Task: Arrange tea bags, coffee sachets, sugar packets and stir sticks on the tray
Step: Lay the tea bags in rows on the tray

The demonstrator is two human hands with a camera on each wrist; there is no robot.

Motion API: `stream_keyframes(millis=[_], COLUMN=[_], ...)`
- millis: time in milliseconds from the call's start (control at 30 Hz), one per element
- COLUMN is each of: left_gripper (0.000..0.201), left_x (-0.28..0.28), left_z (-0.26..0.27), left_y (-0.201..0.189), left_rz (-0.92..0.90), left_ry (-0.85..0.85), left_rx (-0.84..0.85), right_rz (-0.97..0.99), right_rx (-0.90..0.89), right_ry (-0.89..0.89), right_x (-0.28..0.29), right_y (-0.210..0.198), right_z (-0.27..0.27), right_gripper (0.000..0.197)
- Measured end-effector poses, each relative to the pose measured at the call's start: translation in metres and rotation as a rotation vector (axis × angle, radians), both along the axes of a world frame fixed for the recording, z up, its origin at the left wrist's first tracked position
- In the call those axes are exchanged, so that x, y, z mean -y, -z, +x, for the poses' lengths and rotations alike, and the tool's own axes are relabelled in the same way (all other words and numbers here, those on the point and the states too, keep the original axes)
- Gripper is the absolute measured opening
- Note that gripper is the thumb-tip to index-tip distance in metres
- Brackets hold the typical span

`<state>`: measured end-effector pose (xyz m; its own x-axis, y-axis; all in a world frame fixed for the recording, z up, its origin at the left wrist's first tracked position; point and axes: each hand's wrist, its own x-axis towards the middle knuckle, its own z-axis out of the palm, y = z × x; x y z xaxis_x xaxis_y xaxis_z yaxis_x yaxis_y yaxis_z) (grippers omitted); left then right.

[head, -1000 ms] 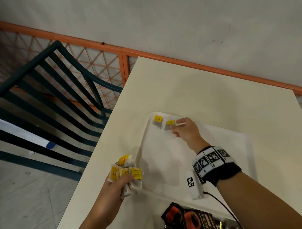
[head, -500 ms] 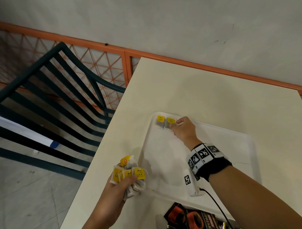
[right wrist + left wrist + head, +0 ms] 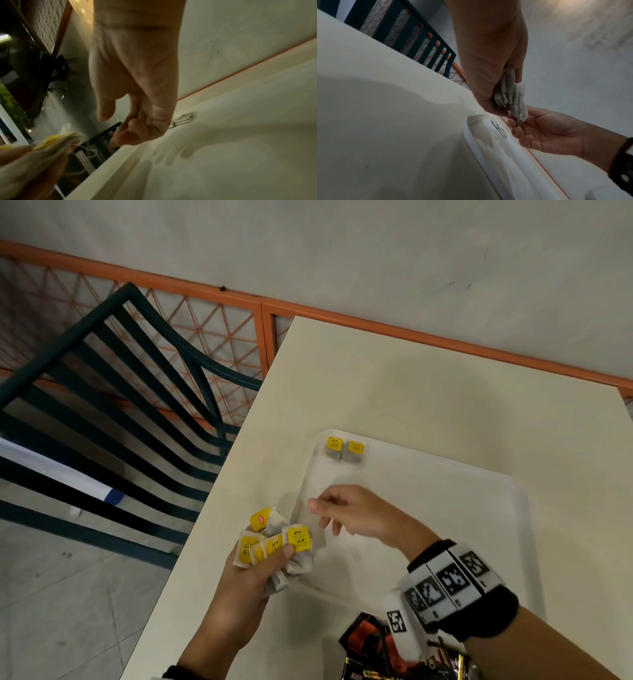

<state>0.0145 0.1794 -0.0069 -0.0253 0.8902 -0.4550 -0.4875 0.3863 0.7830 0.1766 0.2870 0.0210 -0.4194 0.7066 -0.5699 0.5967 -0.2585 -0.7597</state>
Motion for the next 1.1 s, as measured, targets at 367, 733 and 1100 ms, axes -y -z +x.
stream_keyframes(millis=[367,733,1100], left_gripper=[0.056,0.035,0.014], left_x=[0.000,0.006,0.000], left_z=[0.001,-0.007,-0.007], left_y=[0.005,0.012,0.016], left_rz=[-0.011,-0.096,-0.099], left_ry=[-0.049,-0.094,-0.092], left_rx=[-0.125,-0.184,-0.243], right_rz=[-0.014,0.232,0.978], right_rx=[-0.186,0.113,0.455], right_ry=[0.114,0.344,-0.340], right_x=[0.046,0.014,0.041], right_y=[0.016,0.041,0.049], right_z=[-0.007,-0.005,0.019], right_gripper=[0.012,0.015,0.047])
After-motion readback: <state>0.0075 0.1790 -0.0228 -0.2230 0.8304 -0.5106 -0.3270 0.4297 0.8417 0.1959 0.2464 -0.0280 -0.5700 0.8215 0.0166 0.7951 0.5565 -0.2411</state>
